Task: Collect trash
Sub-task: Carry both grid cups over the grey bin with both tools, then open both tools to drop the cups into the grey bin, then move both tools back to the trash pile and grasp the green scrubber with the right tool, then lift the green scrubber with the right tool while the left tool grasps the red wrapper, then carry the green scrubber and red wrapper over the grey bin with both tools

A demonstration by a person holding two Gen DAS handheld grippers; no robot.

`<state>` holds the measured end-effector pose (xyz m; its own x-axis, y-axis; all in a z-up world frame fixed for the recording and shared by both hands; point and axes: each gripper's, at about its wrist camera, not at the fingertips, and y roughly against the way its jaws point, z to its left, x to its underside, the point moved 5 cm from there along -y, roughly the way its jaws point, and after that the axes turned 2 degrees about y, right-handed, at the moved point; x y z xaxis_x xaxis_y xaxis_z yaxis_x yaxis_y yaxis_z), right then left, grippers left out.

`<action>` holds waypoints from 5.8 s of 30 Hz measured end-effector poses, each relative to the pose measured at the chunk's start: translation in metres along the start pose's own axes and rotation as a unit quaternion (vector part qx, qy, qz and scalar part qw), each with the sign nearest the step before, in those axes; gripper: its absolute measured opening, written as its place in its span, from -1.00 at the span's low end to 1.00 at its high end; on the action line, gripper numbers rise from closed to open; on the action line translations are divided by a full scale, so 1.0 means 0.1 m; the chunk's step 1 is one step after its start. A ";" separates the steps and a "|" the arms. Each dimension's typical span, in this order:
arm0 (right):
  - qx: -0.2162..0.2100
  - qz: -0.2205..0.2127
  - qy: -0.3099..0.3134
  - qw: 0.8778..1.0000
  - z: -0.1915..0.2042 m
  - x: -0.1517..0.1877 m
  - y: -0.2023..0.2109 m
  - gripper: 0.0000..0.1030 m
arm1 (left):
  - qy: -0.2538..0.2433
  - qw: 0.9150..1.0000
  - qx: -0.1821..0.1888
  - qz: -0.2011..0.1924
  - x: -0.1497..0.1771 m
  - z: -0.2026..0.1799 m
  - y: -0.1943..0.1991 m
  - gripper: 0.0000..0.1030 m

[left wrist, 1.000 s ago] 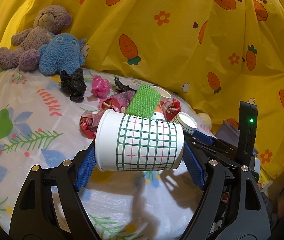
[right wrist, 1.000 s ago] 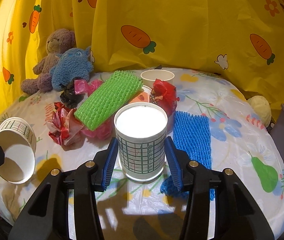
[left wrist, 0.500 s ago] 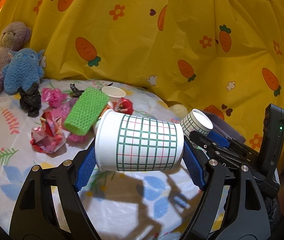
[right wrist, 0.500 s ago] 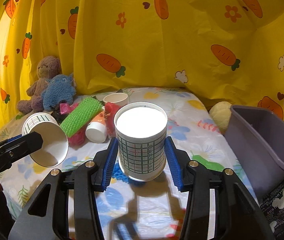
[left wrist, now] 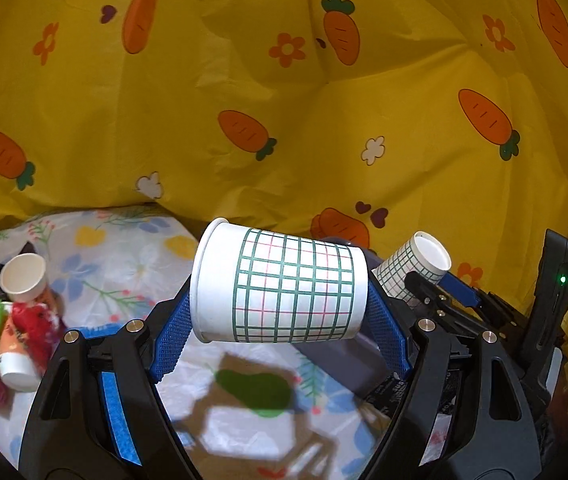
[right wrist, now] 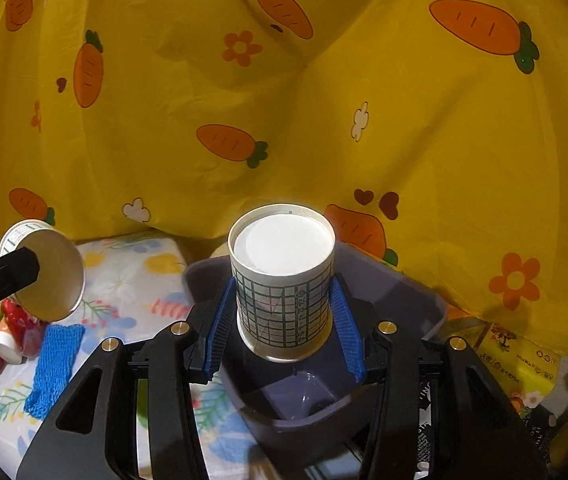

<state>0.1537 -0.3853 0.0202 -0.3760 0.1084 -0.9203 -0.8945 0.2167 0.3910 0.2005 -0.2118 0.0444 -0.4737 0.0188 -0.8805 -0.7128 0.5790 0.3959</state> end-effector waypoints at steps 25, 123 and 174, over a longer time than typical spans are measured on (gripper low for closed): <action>0.024 0.063 -0.012 0.998 -0.42 0.30 -0.51 -0.05 | 0.017 0.989 0.107 0.103 0.17 -0.52 -1.46 0.52; -0.321 0.094 0.176 0.926 3.67 0.85 0.47 -0.71 | 0.146 0.917 -0.371 -0.008 1.19 2.85 2.13 0.89; -0.308 0.051 0.161 0.936 2.37 0.71 0.79 -0.71 | 0.098 0.973 -0.211 -0.013 0.90 1.95 1.78 -0.25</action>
<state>0.1139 -0.1302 -0.0103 -0.4319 -0.2208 -0.8745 -0.7822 -0.3910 0.4851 0.1312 0.0518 -0.0150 -0.5131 -0.1718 -0.8410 -0.8548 0.1911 0.4825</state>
